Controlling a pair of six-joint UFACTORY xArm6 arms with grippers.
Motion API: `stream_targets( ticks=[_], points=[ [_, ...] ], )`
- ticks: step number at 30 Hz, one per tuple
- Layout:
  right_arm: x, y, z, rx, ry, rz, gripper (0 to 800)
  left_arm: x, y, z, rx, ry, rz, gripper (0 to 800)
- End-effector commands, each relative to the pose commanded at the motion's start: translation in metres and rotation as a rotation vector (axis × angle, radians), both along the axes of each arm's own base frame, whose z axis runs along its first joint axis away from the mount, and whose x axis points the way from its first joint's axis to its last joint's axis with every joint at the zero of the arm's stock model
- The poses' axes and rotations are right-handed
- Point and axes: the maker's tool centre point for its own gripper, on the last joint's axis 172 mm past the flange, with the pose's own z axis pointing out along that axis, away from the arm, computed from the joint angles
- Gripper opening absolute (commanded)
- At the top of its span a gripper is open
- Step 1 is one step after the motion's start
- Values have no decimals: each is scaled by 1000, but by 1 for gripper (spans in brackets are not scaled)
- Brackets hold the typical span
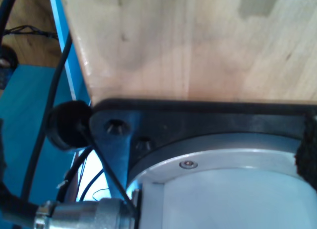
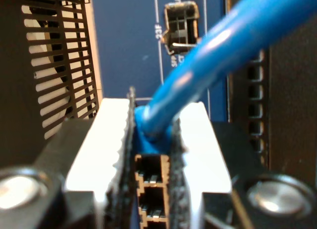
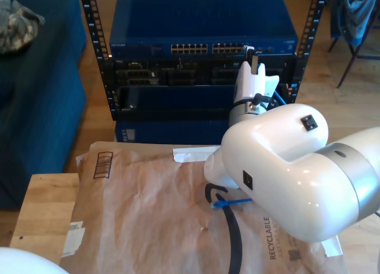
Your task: Grab the cable and plug it in
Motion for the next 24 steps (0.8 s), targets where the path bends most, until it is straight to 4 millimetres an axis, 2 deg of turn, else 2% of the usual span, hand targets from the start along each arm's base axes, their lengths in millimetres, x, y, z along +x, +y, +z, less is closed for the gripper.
stream_targets(
  ticks=[6, 11, 14, 16, 24],
  points=[
    [4, 2, 7, 8, -16, 0, 0, 0, 0, 0, 0, 0, 0, 800],
    [1, -1, 4, 5, -11, -6, 0, 0, 0, 0, 0, 0, 0, 800],
    [-5, 3, -7, -2, 10, -5, 0, 0, 0, 0, 0, 0, 0, 800],
    [-13, -3, -14, 2, 30, -29, 0, 0, 0, 0, 0, 0, 0, 800],
    [-24, 2, -3, 39, 4, -79, 0, 0, 0, 0, 0, 0, 0, 800]
  ],
)
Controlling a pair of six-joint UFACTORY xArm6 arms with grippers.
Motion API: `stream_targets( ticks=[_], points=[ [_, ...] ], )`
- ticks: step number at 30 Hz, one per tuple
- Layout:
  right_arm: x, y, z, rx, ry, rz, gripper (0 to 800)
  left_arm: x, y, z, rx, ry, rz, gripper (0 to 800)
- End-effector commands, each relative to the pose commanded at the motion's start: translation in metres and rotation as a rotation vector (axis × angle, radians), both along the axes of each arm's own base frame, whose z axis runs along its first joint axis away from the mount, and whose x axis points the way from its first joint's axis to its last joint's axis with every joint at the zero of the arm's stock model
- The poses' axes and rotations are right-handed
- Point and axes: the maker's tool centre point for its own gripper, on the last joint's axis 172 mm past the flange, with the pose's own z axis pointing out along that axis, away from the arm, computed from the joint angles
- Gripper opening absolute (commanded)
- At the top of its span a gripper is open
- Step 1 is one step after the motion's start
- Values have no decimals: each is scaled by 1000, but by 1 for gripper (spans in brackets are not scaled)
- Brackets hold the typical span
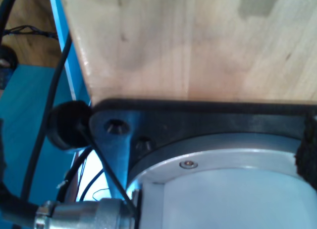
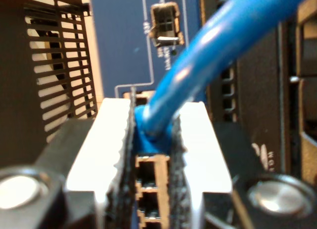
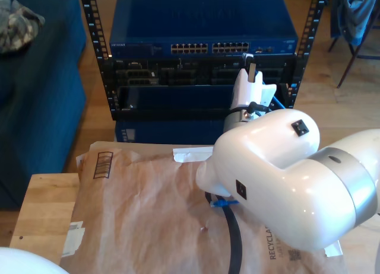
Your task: Grab the cable and plug it in
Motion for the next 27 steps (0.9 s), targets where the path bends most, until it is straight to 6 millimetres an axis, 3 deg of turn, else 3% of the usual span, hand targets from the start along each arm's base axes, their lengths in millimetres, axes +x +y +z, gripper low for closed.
stream_targets(
  ticks=[17, 27],
  points=[
    [11, 2, 19, -45, -25, -68, 0, 0, 0, 0, 0, 0, 0, 800],
    [16, 0, 15, -63, -17, -76, 0, 0, 0, 0, 0, 0, 0, 800]
  ],
)
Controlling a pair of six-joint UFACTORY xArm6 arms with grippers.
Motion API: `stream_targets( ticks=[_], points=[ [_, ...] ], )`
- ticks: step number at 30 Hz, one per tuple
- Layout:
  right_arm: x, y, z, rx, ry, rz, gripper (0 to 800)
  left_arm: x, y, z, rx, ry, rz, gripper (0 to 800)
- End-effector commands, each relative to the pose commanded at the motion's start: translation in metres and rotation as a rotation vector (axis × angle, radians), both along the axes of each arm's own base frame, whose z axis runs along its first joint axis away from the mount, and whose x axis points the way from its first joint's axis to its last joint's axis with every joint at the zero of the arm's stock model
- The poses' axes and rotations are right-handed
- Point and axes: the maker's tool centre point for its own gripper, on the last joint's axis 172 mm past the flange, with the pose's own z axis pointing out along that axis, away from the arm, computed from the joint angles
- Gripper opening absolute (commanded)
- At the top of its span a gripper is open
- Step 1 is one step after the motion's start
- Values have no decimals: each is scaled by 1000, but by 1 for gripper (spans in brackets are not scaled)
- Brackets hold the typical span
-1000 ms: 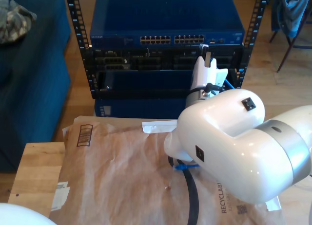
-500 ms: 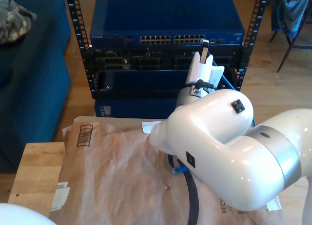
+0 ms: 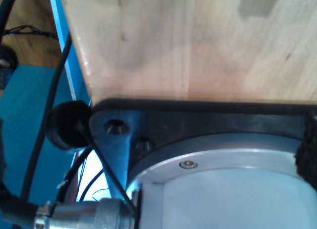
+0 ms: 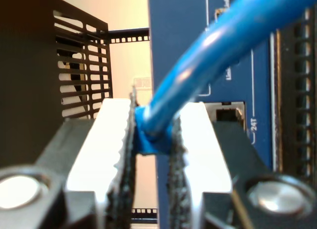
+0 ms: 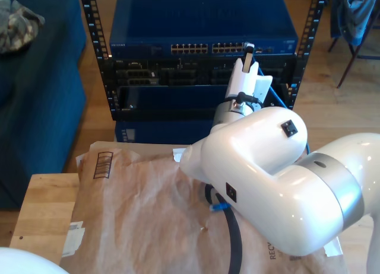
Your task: Grab the cable and plug it in
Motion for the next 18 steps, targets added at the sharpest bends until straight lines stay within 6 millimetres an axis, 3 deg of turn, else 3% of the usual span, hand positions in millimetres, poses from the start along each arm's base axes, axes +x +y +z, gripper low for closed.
stream_targets(
  ticks=[18],
  points=[
    [7, -3, -4, -18, 4, -10, 0, 0, 0, 0, 0, 0, 0, 800]
  ],
)
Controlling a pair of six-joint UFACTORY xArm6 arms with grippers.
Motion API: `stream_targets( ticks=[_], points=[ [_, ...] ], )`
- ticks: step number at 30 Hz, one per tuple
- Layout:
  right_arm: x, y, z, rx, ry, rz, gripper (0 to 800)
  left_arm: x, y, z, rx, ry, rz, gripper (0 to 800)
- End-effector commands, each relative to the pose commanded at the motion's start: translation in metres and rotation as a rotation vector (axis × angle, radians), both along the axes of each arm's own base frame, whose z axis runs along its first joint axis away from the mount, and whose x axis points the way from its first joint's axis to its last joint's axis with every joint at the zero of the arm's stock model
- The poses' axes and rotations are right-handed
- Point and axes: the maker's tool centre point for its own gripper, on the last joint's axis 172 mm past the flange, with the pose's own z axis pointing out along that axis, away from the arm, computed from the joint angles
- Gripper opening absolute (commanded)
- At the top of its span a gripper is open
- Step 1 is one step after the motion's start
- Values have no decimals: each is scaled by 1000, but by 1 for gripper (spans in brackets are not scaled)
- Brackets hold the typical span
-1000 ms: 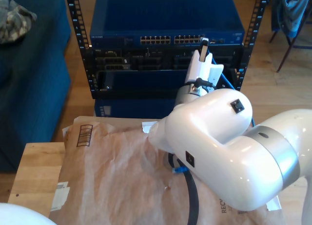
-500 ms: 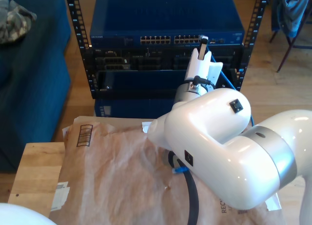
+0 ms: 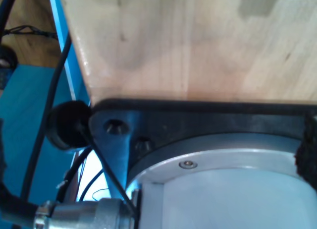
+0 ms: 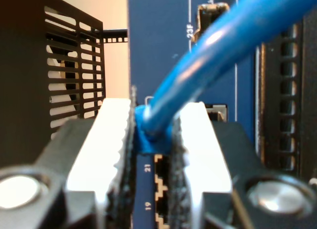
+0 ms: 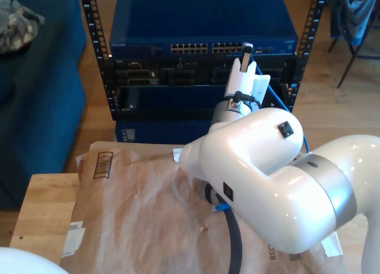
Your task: Grab the cable and plug it in
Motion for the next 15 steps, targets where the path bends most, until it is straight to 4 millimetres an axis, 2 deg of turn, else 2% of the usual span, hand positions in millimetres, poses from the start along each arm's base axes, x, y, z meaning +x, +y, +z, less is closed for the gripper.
stream_targets(
  ticks=[15],
  points=[
    [1, -4, -4, -2, 5, -6, 0, 0, 0, 0, 0, 0, 0, 800]
  ],
)
